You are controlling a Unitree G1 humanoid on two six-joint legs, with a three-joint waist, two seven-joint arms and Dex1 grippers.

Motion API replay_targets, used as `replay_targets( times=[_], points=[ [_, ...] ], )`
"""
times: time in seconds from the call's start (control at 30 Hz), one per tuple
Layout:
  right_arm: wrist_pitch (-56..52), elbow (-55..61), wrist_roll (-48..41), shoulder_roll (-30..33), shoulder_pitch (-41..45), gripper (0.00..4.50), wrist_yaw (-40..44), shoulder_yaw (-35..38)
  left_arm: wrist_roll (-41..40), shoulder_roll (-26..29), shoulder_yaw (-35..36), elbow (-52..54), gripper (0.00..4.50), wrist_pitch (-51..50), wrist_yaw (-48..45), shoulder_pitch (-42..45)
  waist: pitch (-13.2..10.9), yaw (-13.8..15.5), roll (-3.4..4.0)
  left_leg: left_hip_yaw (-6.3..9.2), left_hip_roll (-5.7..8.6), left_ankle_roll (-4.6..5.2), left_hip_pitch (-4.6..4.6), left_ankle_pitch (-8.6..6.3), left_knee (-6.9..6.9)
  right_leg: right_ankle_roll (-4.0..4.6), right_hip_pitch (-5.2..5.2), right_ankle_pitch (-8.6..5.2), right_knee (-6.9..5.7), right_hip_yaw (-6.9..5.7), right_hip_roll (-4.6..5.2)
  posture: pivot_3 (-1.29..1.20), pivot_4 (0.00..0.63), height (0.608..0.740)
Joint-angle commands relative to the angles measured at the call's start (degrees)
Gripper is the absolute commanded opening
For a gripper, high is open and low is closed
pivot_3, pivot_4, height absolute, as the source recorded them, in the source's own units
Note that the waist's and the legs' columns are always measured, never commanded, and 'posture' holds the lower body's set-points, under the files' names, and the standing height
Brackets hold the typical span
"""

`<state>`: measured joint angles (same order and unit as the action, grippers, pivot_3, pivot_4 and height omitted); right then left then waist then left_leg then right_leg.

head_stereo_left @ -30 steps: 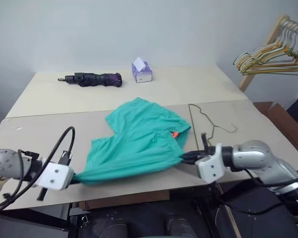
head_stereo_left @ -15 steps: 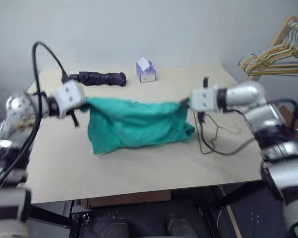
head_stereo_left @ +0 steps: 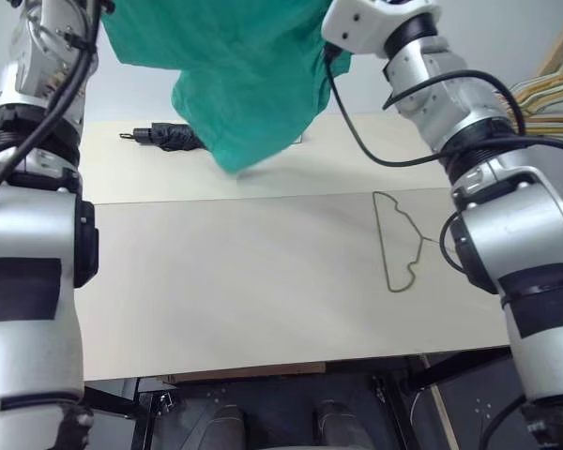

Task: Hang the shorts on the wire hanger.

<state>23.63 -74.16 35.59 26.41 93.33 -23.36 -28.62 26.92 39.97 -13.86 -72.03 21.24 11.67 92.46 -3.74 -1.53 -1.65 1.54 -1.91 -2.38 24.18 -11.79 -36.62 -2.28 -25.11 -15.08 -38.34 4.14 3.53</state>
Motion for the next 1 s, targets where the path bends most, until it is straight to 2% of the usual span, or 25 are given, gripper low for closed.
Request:
replay_targets(
  times=[0.03, 0.1, 0.27, 0.4, 0.57, 0.77, 1.0],
  points=[
    [4.21, -2.23, 1.21, 4.24, -6.62, 0.0, 2.13, 0.0, -0.21, 3.71, 0.12, 1.48, 0.02, 8.23, -3.43, -5.15, 0.03, 0.13, -0.01, 0.0, 0.0, 0.01, -0.14, 0.0, 0.0, -0.03, 0.15, 0.02, 0.02, 0.0, 0.0, 0.04, 0.0, 0.74],
    [6.96, -1.87, 2.54, 5.18, -9.68, 0.0, 2.98, -0.99, -1.11, 4.04, 0.37, 2.81, 0.02, 11.33, -7.08, -8.45, 0.06, 0.24, -0.01, -0.01, -0.01, 0.07, -1.09, -0.04, 0.13, -0.04, 1.16, 0.01, 0.26, -0.05, -0.02, 0.04, 0.0, 0.74],
    [17.5, -0.31, 6.36, 8.22, -20.71, 0.0, 7.32, -5.2, -10.96, 4.88, 2.54, 15.05, 0.02, 21.97, -26.51, -29.07, 0.12, -0.9, 0.03, 0.01, -0.02, 0.02, -1.24, 0.02, 0.1, -0.08, 1.32, 0.1, 0.24, -0.01, -0.02, 0.03, 0.0, 0.74],
    [24.64, 1.22, 6.18, 9.67, -26.64, 0.0, 11.55, -5.5, -22.68, 7.31, 5.39, 32.08, 0.02, 17.61, -41.7, -46.36, 0.11, -2.81, 0.03, 0.05, -0.06, -0.18, -0.85, 0.15, 0.05, -0.06, 0.91, 0.11, 0.02, 0.05, -0.02, 0.03, 0.018, 0.74],
    [33.74, 3.63, 3.87, 11.59, -32.84, 0.0, 20.32, -4.67, -32.81, 14.97, 6.87, 47.77, 0.02, 11.48, -59.04, -61.39, 0.11, -5.19, 0.02, 0.08, -0.08, -0.07, -1.03, 0.1, 0.0, -0.06, 1.05, 0.11, 0.15, 0.1, -0.06, 0.04, 0.032, 0.74],
    [39.51, 7.22, 3.12, 13.82, -38.74, 0.0, 28.1, -4.62, -40.03, 23.09, 7.38, 58.66, 0.02, 6.28, -75.48, -71.34, 0.07, -5.36, 0.04, 0.06, -0.08, 0.66, -2.9, -0.35, 0.17, -0.08, 3.04, -0.03, 0.53, 0.04, -0.07, 0.04, 0.035, 0.74],
    [39.61, 11.59, 2.8, 15.26, -43.36, 0.0, 32.22, -4.28, -43.5, 29.76, 7.88, 69.61, 0.02, 0.65, -87.21, -80.8, 0.07, -5.16, 0.04, 0.05, -0.1, 0.74, -2.83, -0.4, 0.16, -0.07, 2.98, -0.07, 0.51, 0.07, -0.08, 0.03, 0.032, 0.74]
  ],
)
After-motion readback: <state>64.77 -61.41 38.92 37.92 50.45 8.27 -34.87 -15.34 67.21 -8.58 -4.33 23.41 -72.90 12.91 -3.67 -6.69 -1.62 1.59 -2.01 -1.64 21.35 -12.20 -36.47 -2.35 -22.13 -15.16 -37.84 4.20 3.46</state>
